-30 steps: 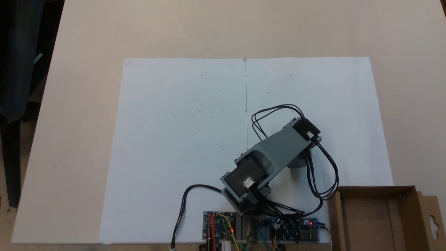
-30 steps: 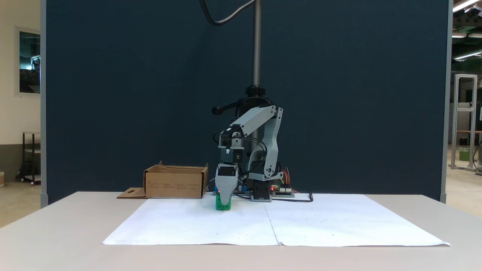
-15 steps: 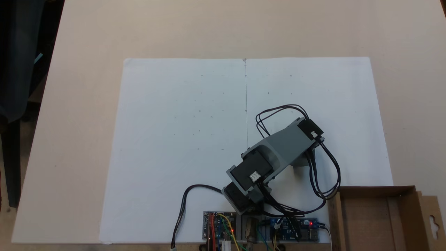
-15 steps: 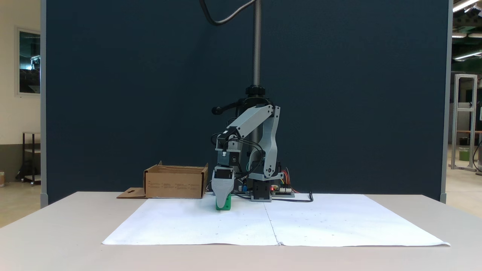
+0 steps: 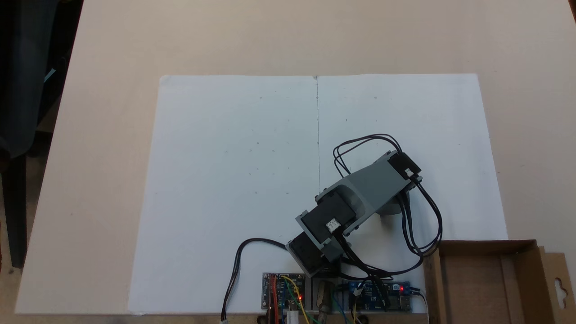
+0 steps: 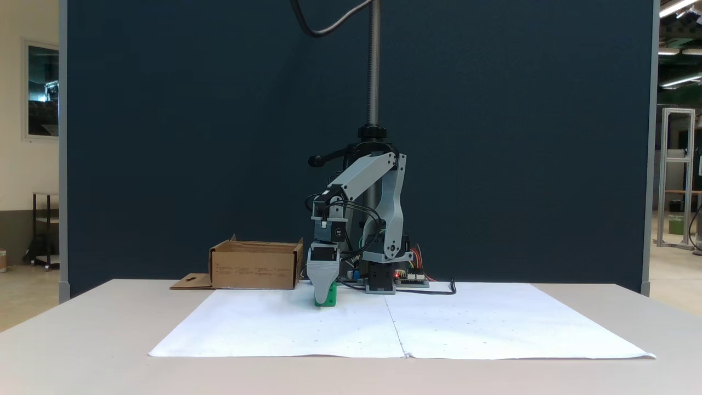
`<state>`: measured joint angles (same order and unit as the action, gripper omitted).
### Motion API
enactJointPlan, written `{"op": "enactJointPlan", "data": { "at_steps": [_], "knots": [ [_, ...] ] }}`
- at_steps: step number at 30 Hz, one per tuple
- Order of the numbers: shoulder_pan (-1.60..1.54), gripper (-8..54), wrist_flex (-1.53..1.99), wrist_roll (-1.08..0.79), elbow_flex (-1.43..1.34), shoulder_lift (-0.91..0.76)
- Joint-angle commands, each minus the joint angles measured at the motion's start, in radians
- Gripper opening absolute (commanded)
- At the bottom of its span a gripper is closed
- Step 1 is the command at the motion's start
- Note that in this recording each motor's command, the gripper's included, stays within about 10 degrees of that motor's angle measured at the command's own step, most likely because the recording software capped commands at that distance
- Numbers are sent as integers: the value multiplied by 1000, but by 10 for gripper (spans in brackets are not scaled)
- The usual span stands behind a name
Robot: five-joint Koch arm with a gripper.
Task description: Grasp a green dice and put it in the bin.
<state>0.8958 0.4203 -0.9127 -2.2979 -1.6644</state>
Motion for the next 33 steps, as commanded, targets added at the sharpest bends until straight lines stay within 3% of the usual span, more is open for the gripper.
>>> {"op": "enactJointPlan", "data": {
  "at_steps": [1, 8, 13, 18, 24, 33],
  "knots": [
    [21, 414, -104, -115, -20, 35],
    [21, 355, -103, -115, -44, 29],
    [21, 276, -104, -115, -64, 25],
    [21, 120, -104, -115, -67, 17],
    [15, 118, -112, -77, -66, 0],
    [-38, 118, -114, 375, 121, -141]
  ]
}}
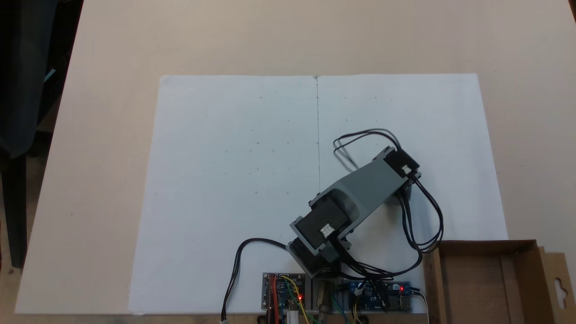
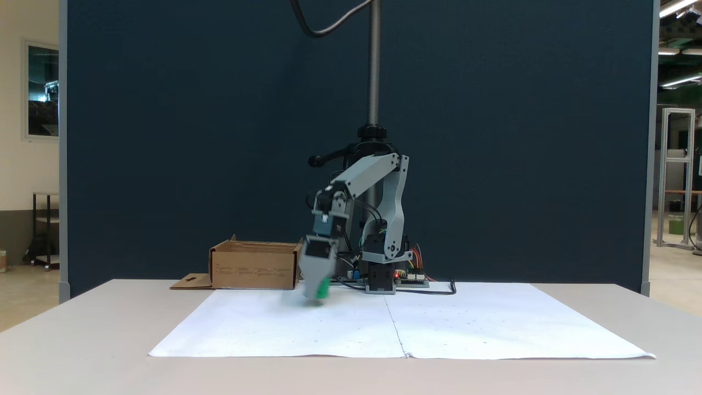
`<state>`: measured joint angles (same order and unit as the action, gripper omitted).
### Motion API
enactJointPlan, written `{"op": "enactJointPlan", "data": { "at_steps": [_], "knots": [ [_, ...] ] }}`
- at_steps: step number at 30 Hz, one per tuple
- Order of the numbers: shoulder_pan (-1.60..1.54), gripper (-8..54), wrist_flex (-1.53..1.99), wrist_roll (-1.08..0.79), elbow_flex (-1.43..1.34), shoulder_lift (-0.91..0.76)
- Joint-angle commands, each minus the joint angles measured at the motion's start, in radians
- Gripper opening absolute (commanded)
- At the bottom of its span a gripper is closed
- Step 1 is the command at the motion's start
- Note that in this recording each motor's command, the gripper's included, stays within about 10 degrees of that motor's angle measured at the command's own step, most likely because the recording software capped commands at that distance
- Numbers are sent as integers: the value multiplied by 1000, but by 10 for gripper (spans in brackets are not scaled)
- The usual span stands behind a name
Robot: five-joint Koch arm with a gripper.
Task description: Grasp a green dice and put it in the bin.
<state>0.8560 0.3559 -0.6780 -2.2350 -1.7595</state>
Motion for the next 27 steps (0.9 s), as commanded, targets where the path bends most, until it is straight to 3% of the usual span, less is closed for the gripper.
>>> {"op": "enactJointPlan", "data": {
  "at_steps": [1, 9, 27],
  "knots": [
    [-6, 118, -51, 165, 109, -77],
    [6, 118, 52, 506, 344, -129],
    [492, 118, 282, 555, 885, 77]
  ]
}}
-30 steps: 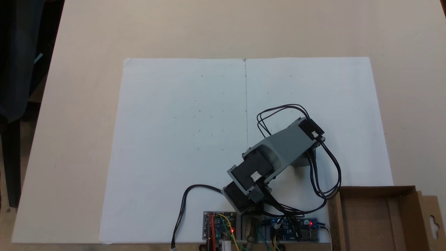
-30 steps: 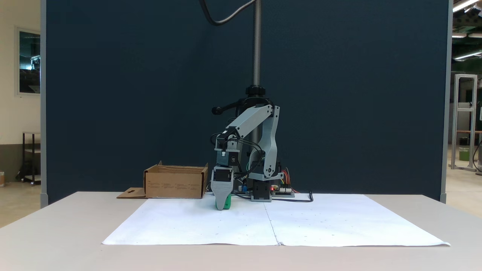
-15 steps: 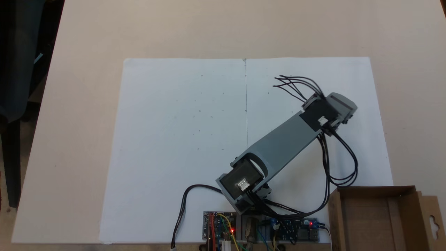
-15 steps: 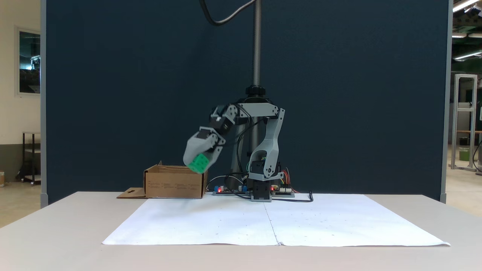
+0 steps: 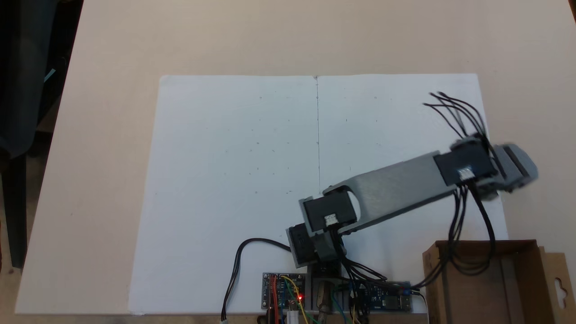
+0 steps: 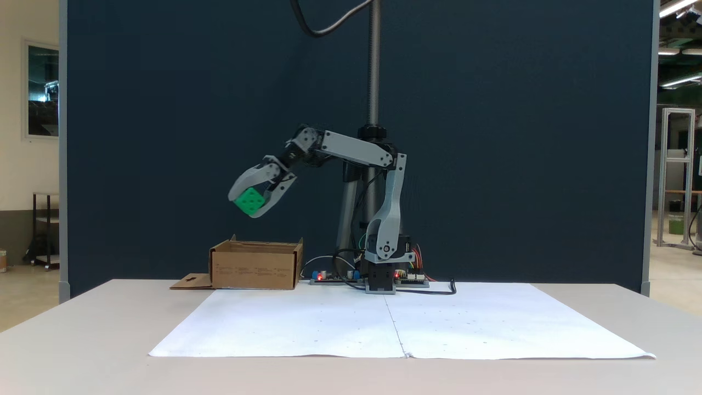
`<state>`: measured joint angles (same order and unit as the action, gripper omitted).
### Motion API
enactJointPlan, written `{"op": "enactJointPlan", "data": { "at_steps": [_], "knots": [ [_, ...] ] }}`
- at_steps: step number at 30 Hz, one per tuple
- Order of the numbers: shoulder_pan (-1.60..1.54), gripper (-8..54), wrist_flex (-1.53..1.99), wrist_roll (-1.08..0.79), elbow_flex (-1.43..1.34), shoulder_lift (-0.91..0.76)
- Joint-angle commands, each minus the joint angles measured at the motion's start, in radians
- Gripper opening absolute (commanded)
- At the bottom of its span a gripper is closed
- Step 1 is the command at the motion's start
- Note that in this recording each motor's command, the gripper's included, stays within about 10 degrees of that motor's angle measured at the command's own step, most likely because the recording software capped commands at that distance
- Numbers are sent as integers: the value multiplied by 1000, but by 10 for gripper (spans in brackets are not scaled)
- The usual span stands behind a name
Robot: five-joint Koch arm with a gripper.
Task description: Grasp a green dice and put it in the bin.
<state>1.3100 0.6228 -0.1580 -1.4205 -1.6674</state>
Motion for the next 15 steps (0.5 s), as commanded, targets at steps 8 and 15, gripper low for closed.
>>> {"op": "enactJointPlan", "data": {
  "at_steps": [8, 15],
  "knots": [
    [264, 118, 92, 35, 181, 71],
    [420, 118, 198, 32, 181, 118]
  ]
}}
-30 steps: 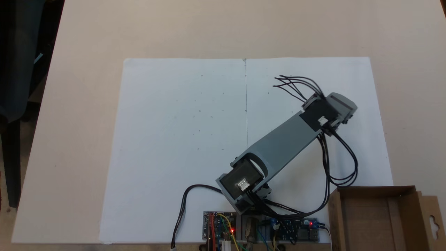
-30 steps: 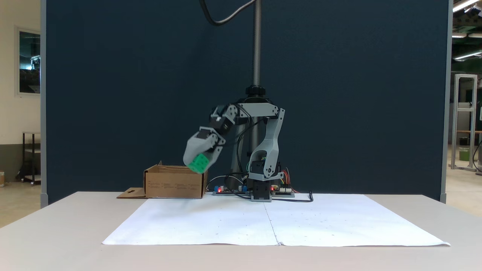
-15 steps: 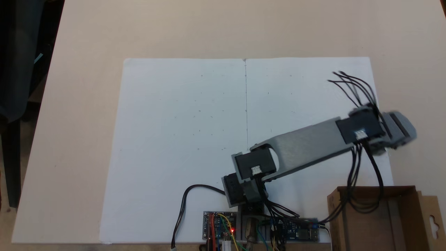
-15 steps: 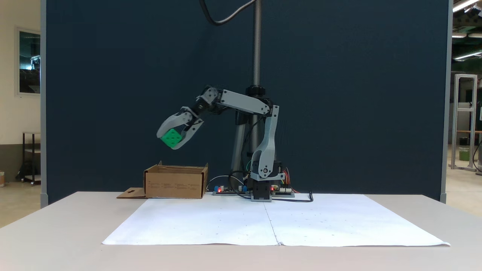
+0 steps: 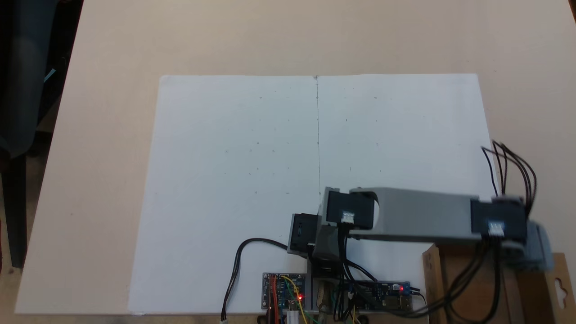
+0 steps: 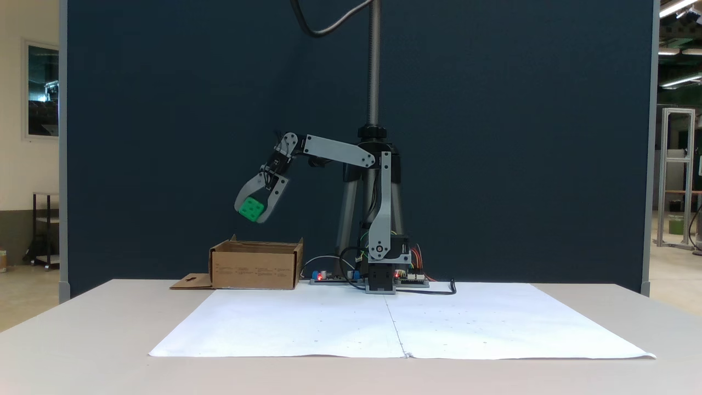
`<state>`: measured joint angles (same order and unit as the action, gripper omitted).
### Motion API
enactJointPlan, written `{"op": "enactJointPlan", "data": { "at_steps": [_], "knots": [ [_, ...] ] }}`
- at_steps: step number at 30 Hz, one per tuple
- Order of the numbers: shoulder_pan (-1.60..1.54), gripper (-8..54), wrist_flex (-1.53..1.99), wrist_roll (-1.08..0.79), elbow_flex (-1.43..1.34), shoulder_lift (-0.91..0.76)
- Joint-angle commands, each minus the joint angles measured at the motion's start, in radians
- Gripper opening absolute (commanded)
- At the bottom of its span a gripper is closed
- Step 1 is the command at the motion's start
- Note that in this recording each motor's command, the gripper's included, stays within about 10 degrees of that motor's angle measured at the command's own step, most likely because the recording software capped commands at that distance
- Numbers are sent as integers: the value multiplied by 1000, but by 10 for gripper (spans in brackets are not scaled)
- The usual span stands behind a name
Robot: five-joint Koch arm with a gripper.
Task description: Grasp a green dice and put it in the bin.
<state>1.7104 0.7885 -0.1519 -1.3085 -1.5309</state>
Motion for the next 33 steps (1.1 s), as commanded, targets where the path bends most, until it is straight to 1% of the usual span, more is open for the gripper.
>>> {"op": "enactJointPlan", "data": {
  "at_steps": [1, 6, 9, 12, 19, 22, 27, 28, 33],
  "knots": [
    [34, 118, 51, 25, 64, -2],
    [46, 120, 51, 12, 51, 43],
    [58, 322, 52, 14, 29, 57],
    [58, 408, 54, 15, 0, 60],
    [44, 409, 44, 31, -9, 57],
    [-9, 410, 6, 100, -9, 52],
    [-183, 410, -75, 141, -9, -14],
    [-268, 410, -124, 152, -9, -60],
    [-449, 410, -339, 173, -11, -60]
  ]
}}
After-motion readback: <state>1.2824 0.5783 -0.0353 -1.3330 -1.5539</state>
